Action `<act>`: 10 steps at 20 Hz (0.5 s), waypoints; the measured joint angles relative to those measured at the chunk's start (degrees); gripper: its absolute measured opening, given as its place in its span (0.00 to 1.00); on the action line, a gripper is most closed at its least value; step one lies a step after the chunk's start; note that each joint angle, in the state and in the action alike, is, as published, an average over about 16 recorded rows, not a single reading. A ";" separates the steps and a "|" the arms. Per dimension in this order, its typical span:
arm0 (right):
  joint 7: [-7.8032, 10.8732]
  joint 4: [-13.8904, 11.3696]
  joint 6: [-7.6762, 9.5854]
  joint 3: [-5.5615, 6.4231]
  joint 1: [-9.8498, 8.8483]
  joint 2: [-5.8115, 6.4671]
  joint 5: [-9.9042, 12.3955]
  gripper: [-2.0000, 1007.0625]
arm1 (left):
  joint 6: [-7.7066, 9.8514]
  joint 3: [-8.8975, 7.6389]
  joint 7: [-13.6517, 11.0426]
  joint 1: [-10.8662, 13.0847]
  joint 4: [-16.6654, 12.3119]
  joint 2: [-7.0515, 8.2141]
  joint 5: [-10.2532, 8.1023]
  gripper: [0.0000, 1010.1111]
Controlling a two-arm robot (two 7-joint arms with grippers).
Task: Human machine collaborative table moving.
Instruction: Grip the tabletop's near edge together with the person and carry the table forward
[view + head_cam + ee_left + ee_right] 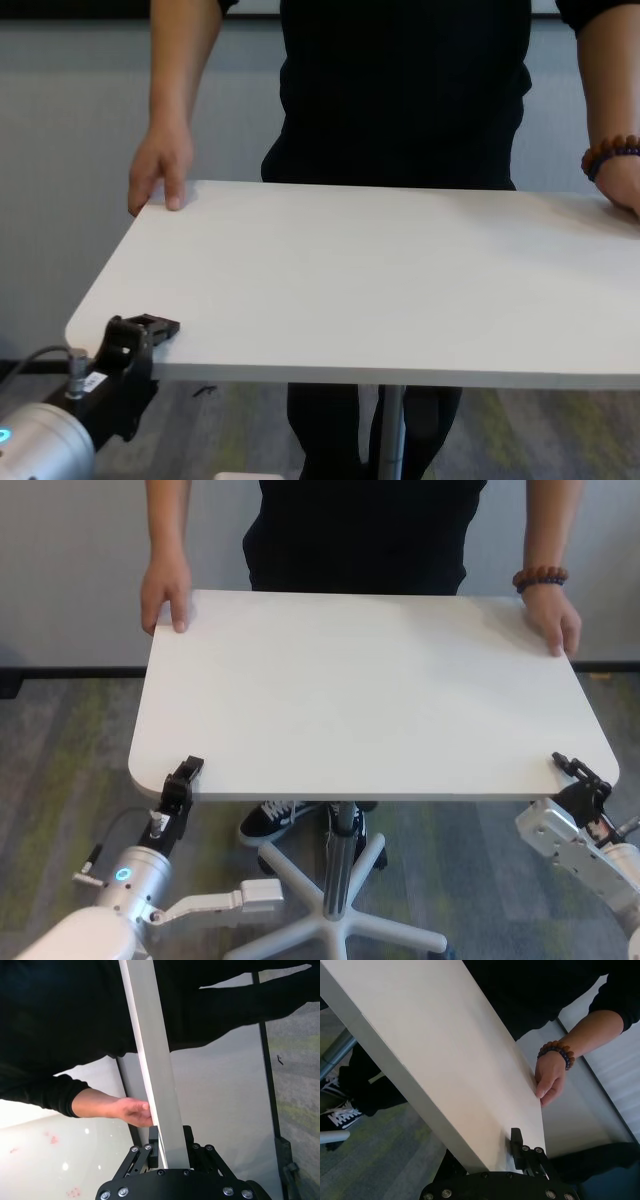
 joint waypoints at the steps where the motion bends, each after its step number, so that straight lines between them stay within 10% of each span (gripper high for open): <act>1: 0.10 0.64 -0.24 -0.02 0.45 -0.19 -0.13 0.40 | -0.13 -0.01 0.01 -0.33 0.52 -0.38 0.17 0.29; 10: 0.57 6.71 -2.76 -0.24 4.62 -1.85 -1.38 0.40 | -1.49 0.03 0.43 -3.50 5.67 -4.00 1.71 0.29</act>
